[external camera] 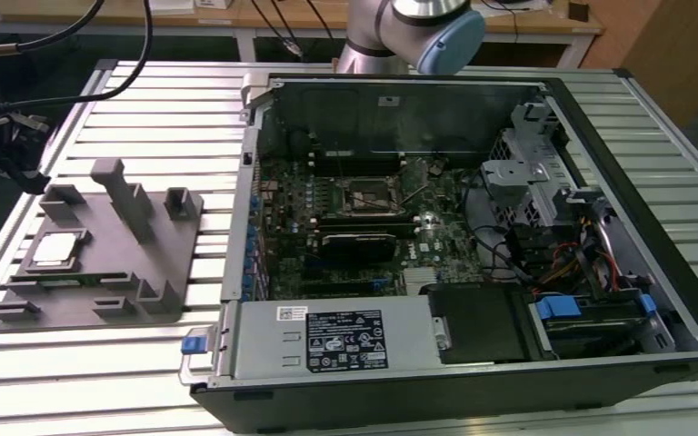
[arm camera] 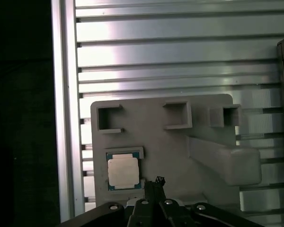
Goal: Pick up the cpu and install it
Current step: 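Pick up the cpu and move it towards the insertion slot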
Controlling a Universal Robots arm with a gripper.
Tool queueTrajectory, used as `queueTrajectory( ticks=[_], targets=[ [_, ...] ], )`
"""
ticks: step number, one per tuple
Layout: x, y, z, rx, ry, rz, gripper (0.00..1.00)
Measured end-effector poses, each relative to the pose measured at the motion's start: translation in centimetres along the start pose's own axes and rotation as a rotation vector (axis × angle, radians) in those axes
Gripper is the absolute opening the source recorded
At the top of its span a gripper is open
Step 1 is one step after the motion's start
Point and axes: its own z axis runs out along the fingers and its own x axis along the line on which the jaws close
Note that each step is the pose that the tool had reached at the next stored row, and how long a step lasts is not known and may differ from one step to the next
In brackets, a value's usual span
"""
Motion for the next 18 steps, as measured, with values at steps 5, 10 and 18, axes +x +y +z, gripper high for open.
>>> queueTrajectory(
  ticks=[5, 10, 18],
  targets=[
    [0.7, -0.11, 0.49, 0.0, 0.0, 0.0, 0.11],
    [1.24, -0.24, 1.08, -0.0001, 0.0, 0.0, 0.11],
    [1.78, -0.54, 2.08, -0.0001, 0.0003, 0.0, 0.11]
  ],
)
